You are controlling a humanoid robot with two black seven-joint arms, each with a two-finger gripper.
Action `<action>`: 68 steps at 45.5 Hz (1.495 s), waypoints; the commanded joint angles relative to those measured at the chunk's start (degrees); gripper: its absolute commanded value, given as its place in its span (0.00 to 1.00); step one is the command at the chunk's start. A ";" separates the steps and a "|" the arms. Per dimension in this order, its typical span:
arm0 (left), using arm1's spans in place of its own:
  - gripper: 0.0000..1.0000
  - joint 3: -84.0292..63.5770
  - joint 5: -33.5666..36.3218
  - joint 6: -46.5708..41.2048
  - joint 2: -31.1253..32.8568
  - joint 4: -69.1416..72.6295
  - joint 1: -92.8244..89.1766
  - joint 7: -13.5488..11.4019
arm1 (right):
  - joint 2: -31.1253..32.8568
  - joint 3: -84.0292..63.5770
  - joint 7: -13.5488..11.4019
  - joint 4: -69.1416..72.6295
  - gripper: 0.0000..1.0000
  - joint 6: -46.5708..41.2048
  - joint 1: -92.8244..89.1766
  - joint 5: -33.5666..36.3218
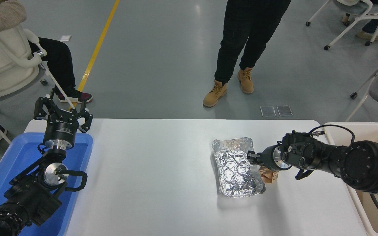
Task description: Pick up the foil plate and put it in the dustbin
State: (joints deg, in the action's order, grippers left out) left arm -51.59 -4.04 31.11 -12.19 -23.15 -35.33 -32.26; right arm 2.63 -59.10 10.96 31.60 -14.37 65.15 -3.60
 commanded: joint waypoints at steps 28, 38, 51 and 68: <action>0.99 0.00 0.00 0.00 -0.03 -0.06 0.00 0.00 | 18.71 -2.07 2.04 25.16 0.00 -9.44 33.10 -7.38; 0.99 0.00 0.00 0.00 -0.03 -0.05 0.00 0.00 | 28.56 -2.24 1.96 37.12 0.00 -12.61 48.39 -12.04; 0.99 0.00 0.00 0.00 -0.03 0.03 0.00 0.00 | 32.35 -4.35 1.87 39.59 0.00 -19.81 61.32 -13.19; 0.99 0.00 0.00 0.00 0.06 0.03 0.00 0.00 | 31.91 -5.93 1.78 39.59 0.00 -21.31 65.10 -13.19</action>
State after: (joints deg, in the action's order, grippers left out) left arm -51.59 -4.04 31.11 -12.19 -23.15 -35.33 -32.26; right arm 34.17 -64.37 12.89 70.53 -34.43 127.42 -16.55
